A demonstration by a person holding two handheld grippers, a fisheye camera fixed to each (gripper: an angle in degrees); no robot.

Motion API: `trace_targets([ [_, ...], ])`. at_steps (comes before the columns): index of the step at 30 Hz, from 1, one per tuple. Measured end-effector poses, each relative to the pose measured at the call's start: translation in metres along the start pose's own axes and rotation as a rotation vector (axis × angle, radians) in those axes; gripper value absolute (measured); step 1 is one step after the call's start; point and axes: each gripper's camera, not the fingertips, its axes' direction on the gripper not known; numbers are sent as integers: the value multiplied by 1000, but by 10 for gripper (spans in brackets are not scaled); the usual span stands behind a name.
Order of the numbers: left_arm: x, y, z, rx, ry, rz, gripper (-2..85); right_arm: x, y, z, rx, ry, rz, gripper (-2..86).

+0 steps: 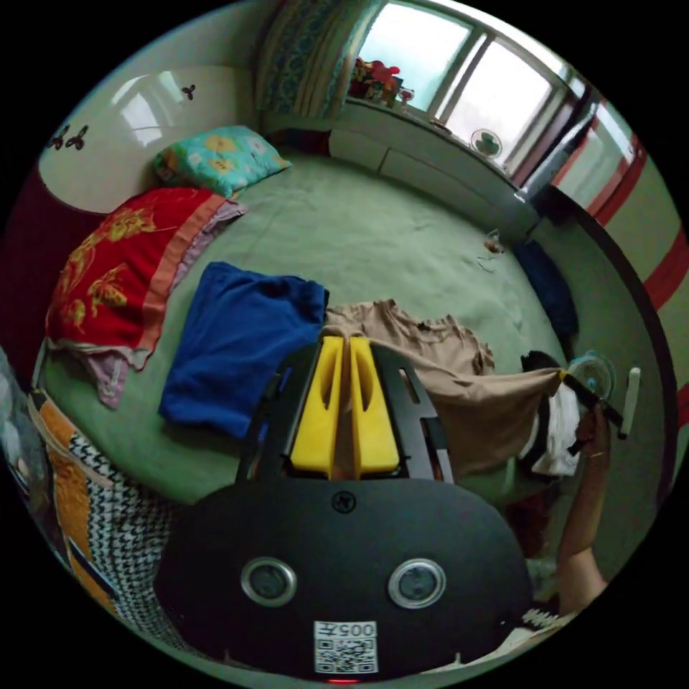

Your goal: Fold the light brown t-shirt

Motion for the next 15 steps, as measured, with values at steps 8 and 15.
trace_targets([
  [8,-30,-74,66,-90,4,-117,76,-8,-83,92,-62,54,103,67],
  [15,-35,-20,70,-167,51,105,110,-18,-6,87,-101,43,-154,75],
])
